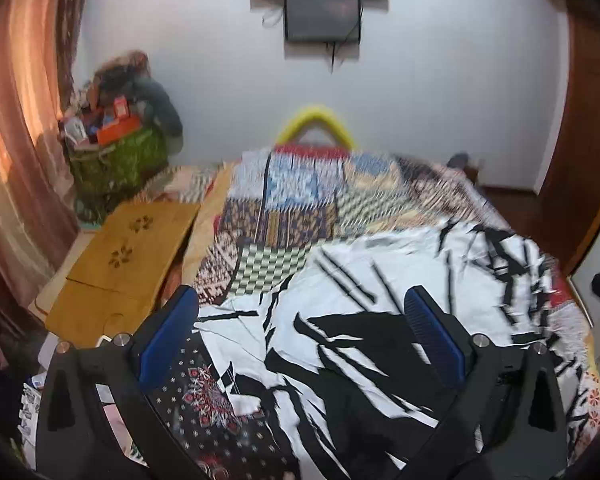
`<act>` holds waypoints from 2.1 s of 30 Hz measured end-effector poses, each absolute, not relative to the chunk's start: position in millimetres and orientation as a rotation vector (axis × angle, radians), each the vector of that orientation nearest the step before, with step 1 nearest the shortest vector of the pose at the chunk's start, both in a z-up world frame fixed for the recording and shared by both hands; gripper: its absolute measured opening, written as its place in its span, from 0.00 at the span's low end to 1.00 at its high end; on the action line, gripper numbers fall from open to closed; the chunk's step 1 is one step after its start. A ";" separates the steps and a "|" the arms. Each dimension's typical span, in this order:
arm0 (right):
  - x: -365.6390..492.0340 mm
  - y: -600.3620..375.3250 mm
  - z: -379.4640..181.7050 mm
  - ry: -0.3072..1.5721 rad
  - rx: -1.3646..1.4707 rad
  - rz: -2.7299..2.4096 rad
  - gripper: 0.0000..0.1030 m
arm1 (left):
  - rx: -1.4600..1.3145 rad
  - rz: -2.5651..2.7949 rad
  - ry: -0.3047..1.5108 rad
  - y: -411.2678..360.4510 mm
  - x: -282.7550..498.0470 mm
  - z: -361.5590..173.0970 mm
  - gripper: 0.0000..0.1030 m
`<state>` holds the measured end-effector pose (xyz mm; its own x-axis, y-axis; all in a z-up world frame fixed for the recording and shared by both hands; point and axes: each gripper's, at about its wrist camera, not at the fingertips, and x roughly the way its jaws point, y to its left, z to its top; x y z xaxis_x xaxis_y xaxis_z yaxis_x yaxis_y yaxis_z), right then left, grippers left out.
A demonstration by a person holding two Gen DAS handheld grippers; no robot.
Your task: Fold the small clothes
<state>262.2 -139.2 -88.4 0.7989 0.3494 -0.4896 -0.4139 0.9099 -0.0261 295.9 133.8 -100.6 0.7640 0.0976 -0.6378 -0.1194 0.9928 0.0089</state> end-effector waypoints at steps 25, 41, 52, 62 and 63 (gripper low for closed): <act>497.8 -132.5 -225.5 0.919 -0.296 0.423 0.24 | -0.190 0.077 1.236 210.1 472.1 -316.4 0.08; 490.2 -161.4 -213.8 0.924 -0.404 0.330 0.15 | -0.072 0.126 1.188 181.4 478.6 -293.0 0.10; 426.0 -159.7 -160.0 0.814 -0.254 0.448 0.55 | -0.263 0.184 1.069 243.6 396.1 -216.0 0.51; 378.2 -134.9 -158.4 0.828 -0.203 0.568 0.65 | -0.447 0.156 1.170 255.6 327.8 -252.8 0.55; 375.7 -131.5 -163.1 0.841 -0.204 0.578 0.66 | -0.473 0.143 1.184 254.3 323.6 -259.3 0.55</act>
<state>375.7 -131.5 -163.1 0.5247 0.4013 -0.7508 -0.5578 0.8283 0.0530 323.6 254.3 -259.3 0.3809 -0.1372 -0.9144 -0.3505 0.8937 -0.2801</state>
